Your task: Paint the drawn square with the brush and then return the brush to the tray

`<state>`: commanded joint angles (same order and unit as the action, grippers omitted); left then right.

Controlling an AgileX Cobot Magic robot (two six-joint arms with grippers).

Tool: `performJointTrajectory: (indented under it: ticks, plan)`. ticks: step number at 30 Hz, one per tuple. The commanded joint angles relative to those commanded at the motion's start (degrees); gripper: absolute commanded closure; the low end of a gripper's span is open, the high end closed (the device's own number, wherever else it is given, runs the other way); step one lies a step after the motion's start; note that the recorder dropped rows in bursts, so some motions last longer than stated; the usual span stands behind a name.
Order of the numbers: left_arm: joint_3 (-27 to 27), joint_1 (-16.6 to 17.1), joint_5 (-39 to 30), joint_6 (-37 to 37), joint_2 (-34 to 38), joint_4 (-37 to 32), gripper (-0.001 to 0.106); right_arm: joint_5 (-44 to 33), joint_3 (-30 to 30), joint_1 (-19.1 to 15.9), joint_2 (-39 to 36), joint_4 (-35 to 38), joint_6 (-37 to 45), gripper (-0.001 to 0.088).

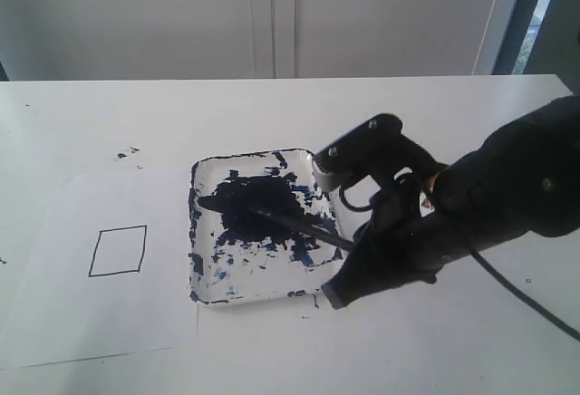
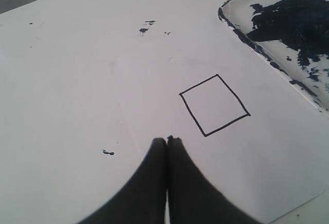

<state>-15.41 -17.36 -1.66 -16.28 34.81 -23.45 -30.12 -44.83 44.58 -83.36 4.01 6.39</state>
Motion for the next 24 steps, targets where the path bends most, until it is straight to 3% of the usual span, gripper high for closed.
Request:
performJointTrajectory:
  ticks: [6, 12, 16, 19, 24]
  plan:
    - [0.0, 0.0, 0.0, 0.0, 0.0, 0.0, 0.105, 1.1, 0.0, 0.0, 2.9, 0.1, 1.5, 0.0868]
    - [0.0, 0.0, 0.1, 0.0, 0.0, 0.0, 0.105, 0.9, 0.1, 0.0, 1.2, 0.3, 3.7, 0.0868]
    - [0.0, 0.0, 4.0, 5.4, 0.0, -0.1, 0.105, 1.0, -1.1, 0.0, 4.2, 0.3, 3.7, 0.0868]
    - [0.0, 0.0, 7.7, 7.5, 0.0, -0.2, 0.105, -1.0, -1.9, 0.0, 6.8, 0.3, 5.5, 0.0868]
    - [0.0, 0.0, 7.5, 8.8, 0.5, -0.1, 0.105, -8.7, -3.4, 0.0, 8.9, 3.0, 14.4, 0.0868]
